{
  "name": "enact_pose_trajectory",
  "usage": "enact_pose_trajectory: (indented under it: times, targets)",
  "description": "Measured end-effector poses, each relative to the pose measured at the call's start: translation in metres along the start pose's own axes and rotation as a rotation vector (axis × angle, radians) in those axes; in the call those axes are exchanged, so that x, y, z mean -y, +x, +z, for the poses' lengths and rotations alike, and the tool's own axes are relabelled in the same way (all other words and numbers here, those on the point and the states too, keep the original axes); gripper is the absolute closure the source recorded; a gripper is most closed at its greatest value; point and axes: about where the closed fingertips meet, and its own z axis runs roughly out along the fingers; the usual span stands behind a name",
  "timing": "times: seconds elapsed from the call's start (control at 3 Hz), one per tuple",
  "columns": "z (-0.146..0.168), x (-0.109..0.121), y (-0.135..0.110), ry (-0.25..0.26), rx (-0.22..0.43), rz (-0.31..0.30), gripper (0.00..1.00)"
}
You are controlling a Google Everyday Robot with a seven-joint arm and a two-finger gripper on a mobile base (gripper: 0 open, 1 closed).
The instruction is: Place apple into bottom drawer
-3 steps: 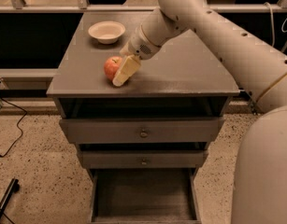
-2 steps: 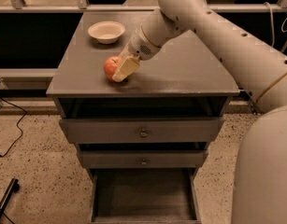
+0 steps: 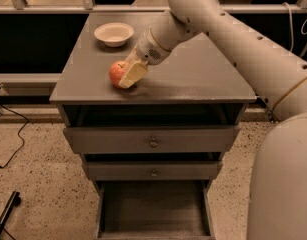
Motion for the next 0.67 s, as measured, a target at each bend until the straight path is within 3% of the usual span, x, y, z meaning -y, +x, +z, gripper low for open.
enact_pose_trajectory:
  times: [0.33, 0.67]
  targets:
    - [-0.026, -0.02, -0.011, 0.016, 0.02, -0.079, 1.0]
    - [-0.073, -0.07, -0.01, 0.071, -0.063, -0.174, 1.0]
